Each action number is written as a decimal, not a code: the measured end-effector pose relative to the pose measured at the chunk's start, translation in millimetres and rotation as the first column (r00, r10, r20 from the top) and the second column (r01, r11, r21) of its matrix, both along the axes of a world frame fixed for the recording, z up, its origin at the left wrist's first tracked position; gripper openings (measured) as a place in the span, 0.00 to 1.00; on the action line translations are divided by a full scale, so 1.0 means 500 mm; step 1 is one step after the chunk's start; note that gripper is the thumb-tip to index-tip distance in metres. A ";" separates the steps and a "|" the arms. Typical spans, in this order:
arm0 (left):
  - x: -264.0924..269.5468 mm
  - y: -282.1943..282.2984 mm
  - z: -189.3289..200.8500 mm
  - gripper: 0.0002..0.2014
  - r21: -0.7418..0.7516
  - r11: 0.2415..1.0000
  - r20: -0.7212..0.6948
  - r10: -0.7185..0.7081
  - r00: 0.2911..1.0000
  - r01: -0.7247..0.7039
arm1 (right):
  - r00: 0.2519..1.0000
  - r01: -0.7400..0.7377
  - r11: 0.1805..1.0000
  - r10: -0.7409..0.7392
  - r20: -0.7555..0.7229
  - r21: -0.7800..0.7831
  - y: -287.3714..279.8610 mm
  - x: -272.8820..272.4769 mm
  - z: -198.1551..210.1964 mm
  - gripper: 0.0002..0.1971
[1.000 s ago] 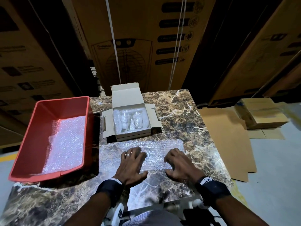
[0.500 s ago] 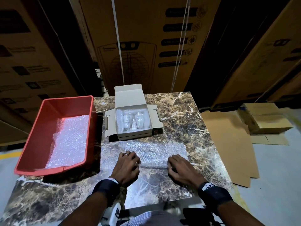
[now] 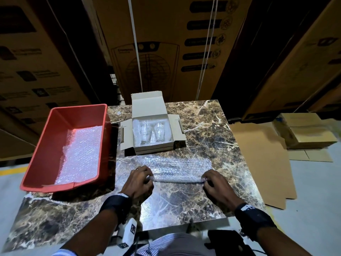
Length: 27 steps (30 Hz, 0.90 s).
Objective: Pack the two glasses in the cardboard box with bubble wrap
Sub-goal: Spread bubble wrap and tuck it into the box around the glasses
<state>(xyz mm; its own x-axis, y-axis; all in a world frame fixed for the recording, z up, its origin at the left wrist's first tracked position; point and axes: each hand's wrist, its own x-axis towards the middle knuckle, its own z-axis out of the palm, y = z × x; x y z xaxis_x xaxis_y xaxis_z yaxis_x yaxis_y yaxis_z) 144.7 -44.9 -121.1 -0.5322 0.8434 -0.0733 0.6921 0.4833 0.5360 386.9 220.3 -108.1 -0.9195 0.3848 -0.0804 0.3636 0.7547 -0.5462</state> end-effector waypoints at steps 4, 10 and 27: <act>-0.003 -0.003 0.009 0.10 -0.003 1.000 -0.016 0.005 1.000 -0.005 | 0.999 0.040 0.999 -0.040 0.010 -0.010 0.003 0.002 0.009 0.08; 0.000 -0.004 0.012 0.10 0.051 0.996 0.055 0.069 0.996 -0.072 | 0.993 0.115 0.986 -0.115 0.012 -0.118 0.012 0.009 0.003 0.07; -0.020 0.035 0.014 0.06 0.242 0.833 0.460 0.353 0.815 -0.498 | 0.762 0.379 0.488 -0.647 -0.035 -0.786 0.023 -0.041 0.016 0.17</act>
<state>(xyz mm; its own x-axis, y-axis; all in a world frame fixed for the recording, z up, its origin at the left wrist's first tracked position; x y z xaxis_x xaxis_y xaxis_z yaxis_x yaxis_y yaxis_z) 134.5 -27.7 -114.3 -0.8318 0.5454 -0.1030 0.1639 0.4186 0.8933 366.2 232.0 -100.1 -0.5968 0.7358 -0.3201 0.2757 -0.1865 -0.9430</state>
